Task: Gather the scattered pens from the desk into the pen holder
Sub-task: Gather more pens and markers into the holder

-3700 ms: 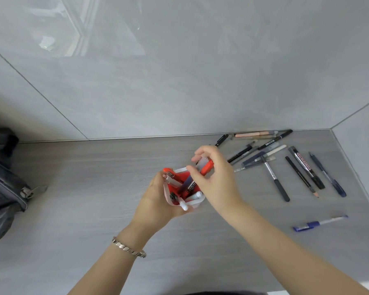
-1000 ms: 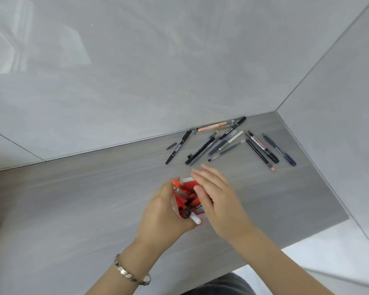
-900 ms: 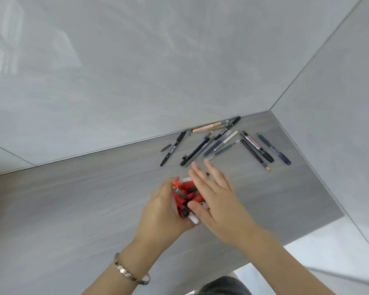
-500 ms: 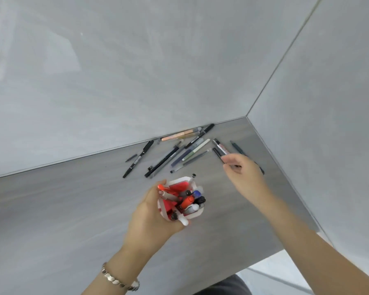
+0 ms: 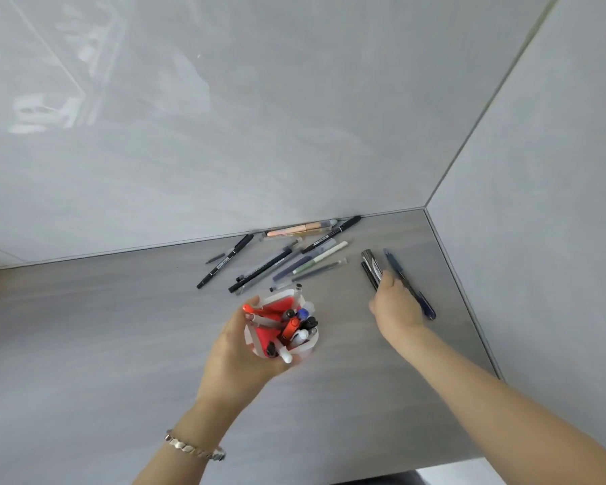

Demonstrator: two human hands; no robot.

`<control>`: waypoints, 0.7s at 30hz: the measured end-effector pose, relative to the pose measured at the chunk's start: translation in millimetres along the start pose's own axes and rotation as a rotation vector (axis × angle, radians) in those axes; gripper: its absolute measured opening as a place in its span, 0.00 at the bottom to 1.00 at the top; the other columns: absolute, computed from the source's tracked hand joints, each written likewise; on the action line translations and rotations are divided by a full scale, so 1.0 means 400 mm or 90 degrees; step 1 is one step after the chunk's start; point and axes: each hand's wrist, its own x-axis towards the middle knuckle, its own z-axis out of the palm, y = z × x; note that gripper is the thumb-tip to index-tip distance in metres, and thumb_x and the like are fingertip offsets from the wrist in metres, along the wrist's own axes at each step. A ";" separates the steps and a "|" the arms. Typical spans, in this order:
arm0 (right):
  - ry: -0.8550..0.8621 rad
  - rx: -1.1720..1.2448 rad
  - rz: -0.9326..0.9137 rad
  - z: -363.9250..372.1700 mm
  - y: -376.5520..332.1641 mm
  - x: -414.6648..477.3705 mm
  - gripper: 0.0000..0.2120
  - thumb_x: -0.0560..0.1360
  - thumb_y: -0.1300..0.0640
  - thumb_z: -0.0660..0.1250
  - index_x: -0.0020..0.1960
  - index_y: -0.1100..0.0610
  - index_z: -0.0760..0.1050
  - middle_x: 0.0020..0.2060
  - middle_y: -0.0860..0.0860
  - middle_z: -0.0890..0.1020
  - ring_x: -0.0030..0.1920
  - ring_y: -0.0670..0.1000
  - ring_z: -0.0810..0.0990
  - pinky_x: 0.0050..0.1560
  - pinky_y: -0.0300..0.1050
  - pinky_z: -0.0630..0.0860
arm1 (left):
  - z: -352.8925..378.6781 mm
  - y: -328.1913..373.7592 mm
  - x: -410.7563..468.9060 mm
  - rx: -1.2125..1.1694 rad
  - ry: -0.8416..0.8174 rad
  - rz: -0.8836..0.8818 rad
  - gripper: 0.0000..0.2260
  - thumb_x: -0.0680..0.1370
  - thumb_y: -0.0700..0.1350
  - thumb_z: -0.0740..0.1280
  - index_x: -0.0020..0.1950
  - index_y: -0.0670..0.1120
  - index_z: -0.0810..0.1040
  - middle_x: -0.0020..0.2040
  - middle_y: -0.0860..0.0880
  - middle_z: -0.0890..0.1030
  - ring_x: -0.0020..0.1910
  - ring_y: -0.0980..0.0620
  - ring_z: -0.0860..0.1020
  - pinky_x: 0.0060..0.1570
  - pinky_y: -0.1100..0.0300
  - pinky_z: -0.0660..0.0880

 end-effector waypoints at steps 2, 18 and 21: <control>-0.005 0.176 0.015 -0.033 0.010 -0.019 0.15 0.75 0.63 0.57 0.61 0.64 0.64 0.51 0.63 0.77 0.46 0.62 0.79 0.43 0.52 0.76 | -0.008 -0.008 0.011 -0.001 -0.005 0.005 0.32 0.60 0.39 0.79 0.54 0.61 0.67 0.41 0.69 0.79 0.43 0.78 0.74 0.38 0.77 0.70; -0.069 0.525 -0.055 -0.269 -0.028 -0.265 0.10 0.74 0.65 0.63 0.50 0.52 0.75 0.27 0.49 0.74 0.18 0.40 0.70 0.22 0.26 0.65 | -0.015 0.032 0.095 0.424 0.066 0.353 0.20 0.67 0.62 0.61 0.53 0.54 0.79 0.63 0.46 0.77 0.66 0.41 0.71 0.60 0.39 0.70; -0.062 0.517 -0.061 -0.284 -0.039 -0.282 0.07 0.72 0.63 0.66 0.48 0.54 0.76 0.32 0.47 0.78 0.19 0.40 0.72 0.23 0.26 0.65 | -0.026 0.029 0.097 0.255 0.049 0.285 0.12 0.71 0.52 0.64 0.47 0.47 0.81 0.59 0.47 0.79 0.62 0.43 0.74 0.58 0.46 0.74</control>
